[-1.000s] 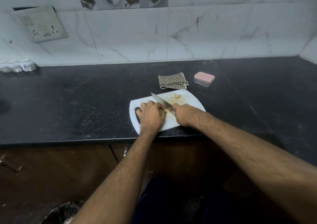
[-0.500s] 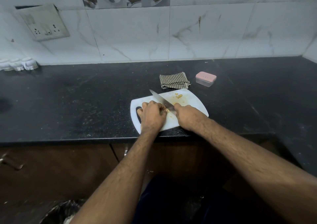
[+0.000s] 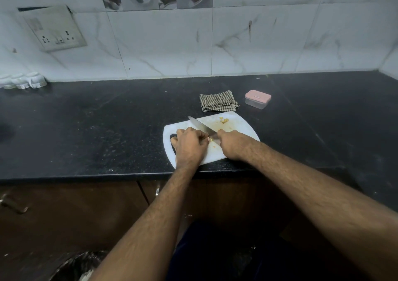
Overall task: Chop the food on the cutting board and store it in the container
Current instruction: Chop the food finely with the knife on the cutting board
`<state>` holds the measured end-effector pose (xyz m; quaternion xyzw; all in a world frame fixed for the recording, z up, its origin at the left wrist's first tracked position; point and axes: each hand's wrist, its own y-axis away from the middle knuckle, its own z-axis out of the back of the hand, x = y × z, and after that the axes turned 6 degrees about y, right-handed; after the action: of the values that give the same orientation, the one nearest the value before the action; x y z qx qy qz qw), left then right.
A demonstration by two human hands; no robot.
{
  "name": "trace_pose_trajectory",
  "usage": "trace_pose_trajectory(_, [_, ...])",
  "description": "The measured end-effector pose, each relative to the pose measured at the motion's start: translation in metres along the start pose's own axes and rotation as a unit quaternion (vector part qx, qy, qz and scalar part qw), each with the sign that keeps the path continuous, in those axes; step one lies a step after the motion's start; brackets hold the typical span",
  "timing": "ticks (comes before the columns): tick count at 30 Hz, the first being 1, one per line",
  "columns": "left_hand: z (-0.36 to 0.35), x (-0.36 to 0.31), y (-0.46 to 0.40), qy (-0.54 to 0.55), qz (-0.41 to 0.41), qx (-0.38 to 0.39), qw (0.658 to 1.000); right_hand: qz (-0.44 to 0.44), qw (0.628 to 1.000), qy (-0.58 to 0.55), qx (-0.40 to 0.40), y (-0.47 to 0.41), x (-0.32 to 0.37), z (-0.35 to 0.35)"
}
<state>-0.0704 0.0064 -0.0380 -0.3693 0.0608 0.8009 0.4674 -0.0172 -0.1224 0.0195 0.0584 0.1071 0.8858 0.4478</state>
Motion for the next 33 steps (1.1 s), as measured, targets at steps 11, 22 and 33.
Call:
trace_pose_trajectory(11, [0.000,0.000,0.000,0.000,0.004,-0.011,1.000,0.018,0.998,-0.015,-0.051,0.007,-0.005,-0.008])
trace_pose_trajectory(22, [0.000,-0.001,-0.001,-0.006,-0.002,-0.009,1.000,0.019,0.999,0.011,-0.040,0.004,-0.001,-0.008])
trace_pose_trajectory(33, [-0.001,0.003,-0.001,0.018,0.007,-0.005,1.000,0.023,0.999,-0.014,0.018,0.004,-0.009,0.006])
